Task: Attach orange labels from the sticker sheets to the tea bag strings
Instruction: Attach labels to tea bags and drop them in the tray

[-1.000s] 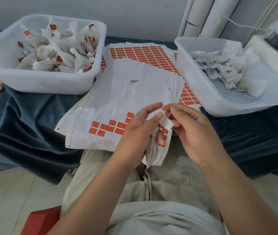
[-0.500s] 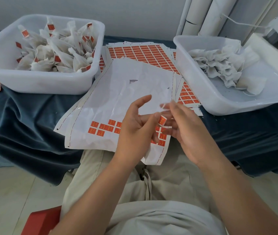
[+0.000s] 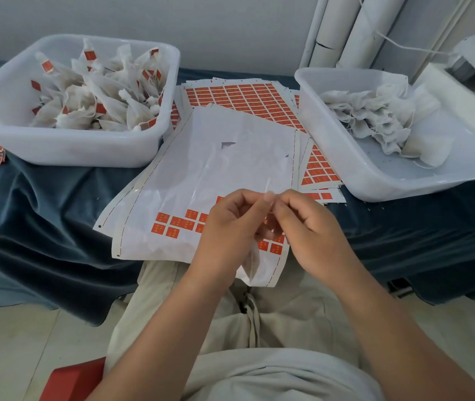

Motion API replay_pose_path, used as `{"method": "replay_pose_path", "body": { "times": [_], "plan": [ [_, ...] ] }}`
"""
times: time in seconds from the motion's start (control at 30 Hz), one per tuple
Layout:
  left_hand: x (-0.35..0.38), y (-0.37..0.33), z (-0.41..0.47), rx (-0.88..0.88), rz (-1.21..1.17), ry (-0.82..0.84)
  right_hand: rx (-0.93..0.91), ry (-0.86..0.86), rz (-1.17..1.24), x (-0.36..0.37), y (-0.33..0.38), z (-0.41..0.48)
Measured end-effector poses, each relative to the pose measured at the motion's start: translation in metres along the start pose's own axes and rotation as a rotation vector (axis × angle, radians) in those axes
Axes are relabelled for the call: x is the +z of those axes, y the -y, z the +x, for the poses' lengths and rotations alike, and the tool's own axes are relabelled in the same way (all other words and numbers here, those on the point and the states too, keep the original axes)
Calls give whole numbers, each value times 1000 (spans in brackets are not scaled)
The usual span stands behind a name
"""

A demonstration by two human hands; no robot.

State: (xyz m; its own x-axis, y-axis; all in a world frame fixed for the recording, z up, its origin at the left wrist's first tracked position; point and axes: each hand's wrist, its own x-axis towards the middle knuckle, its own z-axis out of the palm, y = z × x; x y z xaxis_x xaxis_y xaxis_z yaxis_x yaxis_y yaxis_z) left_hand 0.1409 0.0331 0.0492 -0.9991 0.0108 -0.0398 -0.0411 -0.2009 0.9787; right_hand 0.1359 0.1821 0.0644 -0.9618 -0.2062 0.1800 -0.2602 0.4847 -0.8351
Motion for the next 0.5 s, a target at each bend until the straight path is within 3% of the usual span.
{"method": "replay_pose_path", "body": {
  "times": [0.1,0.23,0.4,0.5],
  "plan": [
    [-3,1,2,-31,1,-33,41,15,44,3,0,0],
    [0,6,2,82,254,-148,67,21,56,8,-2,-1],
    [-17,-12,4,115,346,42,55,-14,70,5,-6,-3],
    [-23,-21,5,159,463,21,42,8,67,7,-2,-3]
  ]
}}
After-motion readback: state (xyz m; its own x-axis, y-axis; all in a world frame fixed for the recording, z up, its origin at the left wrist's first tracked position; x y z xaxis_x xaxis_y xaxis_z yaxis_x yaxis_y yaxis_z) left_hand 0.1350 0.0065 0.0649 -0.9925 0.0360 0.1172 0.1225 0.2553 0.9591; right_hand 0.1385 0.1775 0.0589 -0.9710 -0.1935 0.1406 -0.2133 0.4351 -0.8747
